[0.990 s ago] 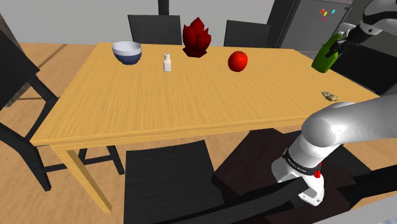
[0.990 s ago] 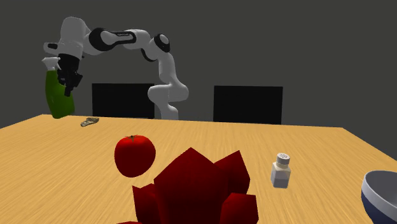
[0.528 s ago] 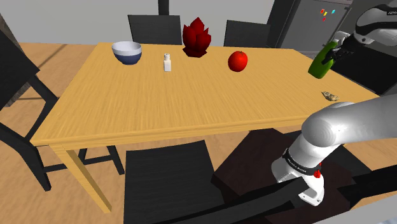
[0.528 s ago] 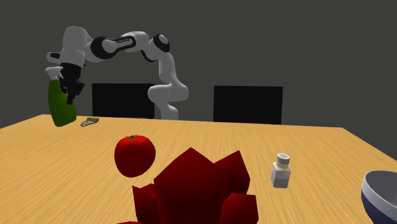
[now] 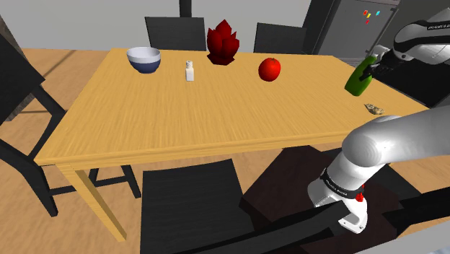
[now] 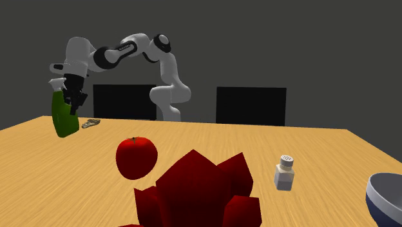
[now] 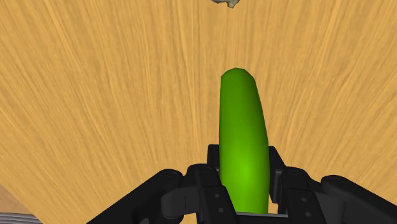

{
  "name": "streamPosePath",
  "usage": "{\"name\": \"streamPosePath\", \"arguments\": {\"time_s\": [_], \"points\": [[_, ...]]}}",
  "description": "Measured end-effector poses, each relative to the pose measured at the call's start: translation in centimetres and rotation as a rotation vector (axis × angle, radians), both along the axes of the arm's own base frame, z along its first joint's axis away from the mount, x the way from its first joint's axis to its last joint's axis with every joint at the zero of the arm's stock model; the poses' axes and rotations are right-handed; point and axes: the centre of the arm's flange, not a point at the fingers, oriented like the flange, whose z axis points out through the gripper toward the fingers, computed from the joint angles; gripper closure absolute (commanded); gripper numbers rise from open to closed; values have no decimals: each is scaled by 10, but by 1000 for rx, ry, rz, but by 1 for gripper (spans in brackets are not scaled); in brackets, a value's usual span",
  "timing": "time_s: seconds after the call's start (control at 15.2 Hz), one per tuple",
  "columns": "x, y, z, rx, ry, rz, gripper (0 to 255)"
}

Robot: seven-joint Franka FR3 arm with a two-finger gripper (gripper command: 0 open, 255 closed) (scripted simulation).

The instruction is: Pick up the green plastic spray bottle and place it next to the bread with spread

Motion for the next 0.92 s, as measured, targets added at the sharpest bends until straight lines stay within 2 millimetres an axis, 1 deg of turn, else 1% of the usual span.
{"name": "streamPosePath", "arguments": {"time_s": [0.07,0.2,0.46,0.53,0.92], "points": [[0,1,-5,0,0,0,255],[0,1,-8,0,0,0,255],[0,1,-9,0,0,0,255],[0,1,-9,0,0,0,0],[0,1,-9,-1,0,0,0]]}}
